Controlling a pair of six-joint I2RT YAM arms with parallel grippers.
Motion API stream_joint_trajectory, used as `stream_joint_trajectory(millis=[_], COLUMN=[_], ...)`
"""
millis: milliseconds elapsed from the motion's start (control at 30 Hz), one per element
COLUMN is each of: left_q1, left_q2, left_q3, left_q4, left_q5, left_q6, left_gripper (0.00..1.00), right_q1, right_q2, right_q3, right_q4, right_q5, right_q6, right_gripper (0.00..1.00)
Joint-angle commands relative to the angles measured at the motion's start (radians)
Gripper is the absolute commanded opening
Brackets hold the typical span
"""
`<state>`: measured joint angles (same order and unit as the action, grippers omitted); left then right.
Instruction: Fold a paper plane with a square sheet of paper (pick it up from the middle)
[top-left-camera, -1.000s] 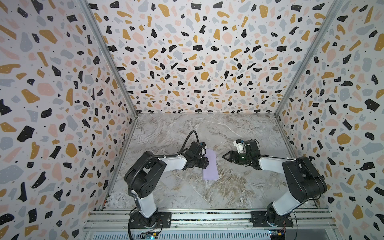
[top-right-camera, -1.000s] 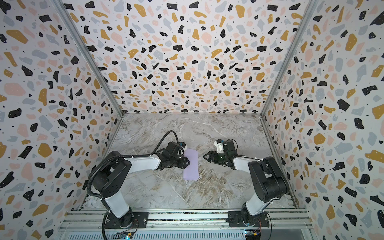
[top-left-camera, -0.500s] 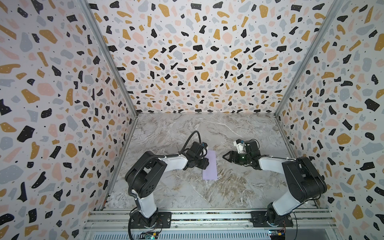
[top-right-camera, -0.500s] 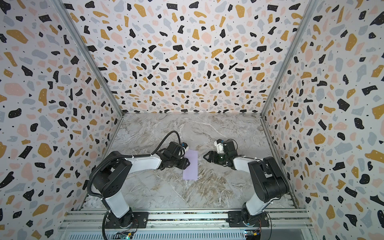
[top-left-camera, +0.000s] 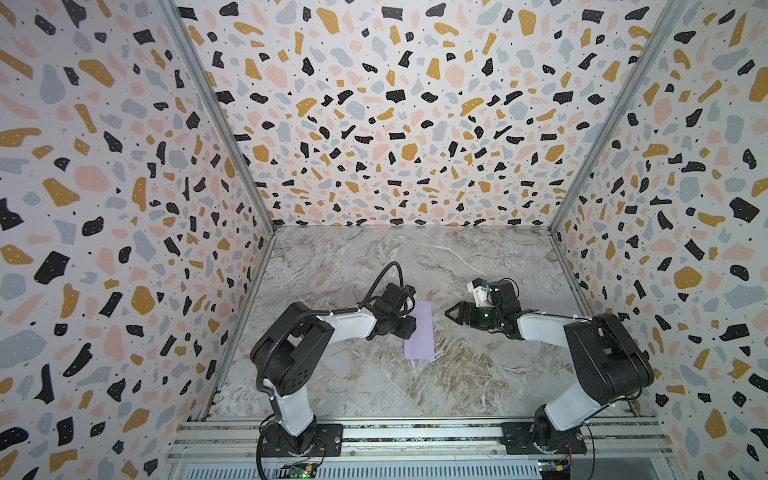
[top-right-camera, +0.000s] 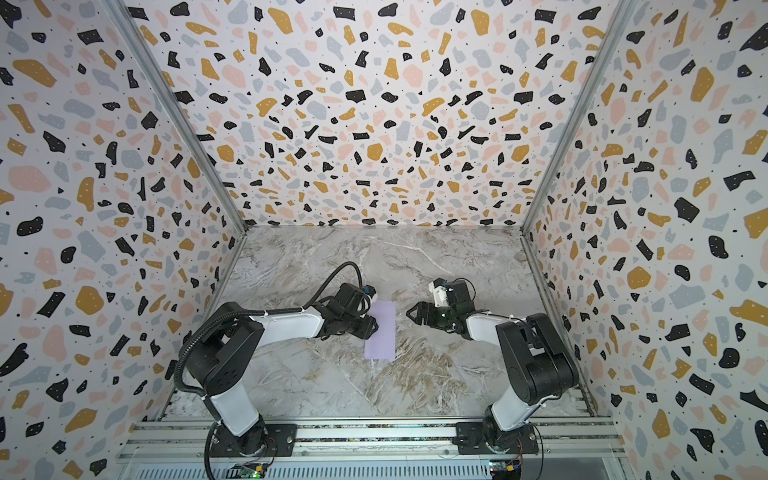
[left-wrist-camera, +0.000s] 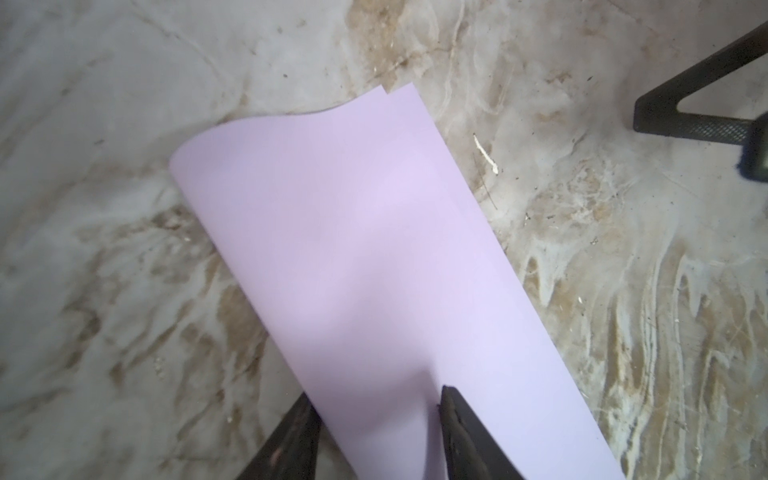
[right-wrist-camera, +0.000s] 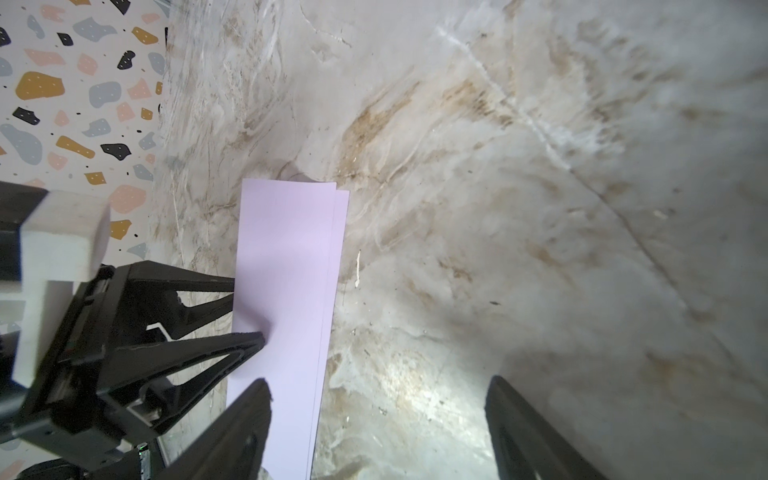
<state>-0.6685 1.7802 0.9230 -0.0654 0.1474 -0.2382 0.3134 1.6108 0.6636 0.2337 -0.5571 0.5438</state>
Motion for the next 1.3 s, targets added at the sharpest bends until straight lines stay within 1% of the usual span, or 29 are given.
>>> stream_joint_trajectory(millis=[0, 200, 400, 567, 867, 1133, 1267], left_q1=[0.003, 0.0, -0.005, -0.005, -0.005, -0.006, -0.006], left_q2=[0.081, 0.091, 0.097, 0.096, 0.111, 0.108, 0.111], left_q3=[-0.055, -0.041, -0.032, -0.036, -0.039, -0.048, -0.047], left_q4=[-0.25, -0.264, -0.268, -0.266, -0.258, -0.26, -0.261], left_q5=[-0.032, -0.05, -0.052, -0.071, -0.073, -0.057, -0.051], left_q6=[0.009, 0.017, 0.012, -0.01, -0.054, -0.036, -0.026], left_gripper=[0.52, 0.55, 0.55, 0.55, 0.55, 0.55, 0.55], right_q1=[0.006, 0.009, 0.012, 0.014, 0.016, 0.019, 0.034], right_q2=[-0.017, -0.009, -0.001, 0.002, 0.009, 0.015, 0.014], right_q3=[0.025, 0.03, 0.033, 0.033, 0.035, 0.036, 0.039], right_q4=[-0.03, -0.03, -0.034, -0.033, -0.036, -0.033, -0.013], right_q5=[0.01, 0.008, 0.008, 0.009, 0.008, 0.005, -0.021], right_q6=[-0.019, -0.018, -0.017, -0.015, -0.015, -0.016, -0.024], right_gripper=[0.83, 0.82, 0.82, 0.82, 0.82, 0.81, 0.8])
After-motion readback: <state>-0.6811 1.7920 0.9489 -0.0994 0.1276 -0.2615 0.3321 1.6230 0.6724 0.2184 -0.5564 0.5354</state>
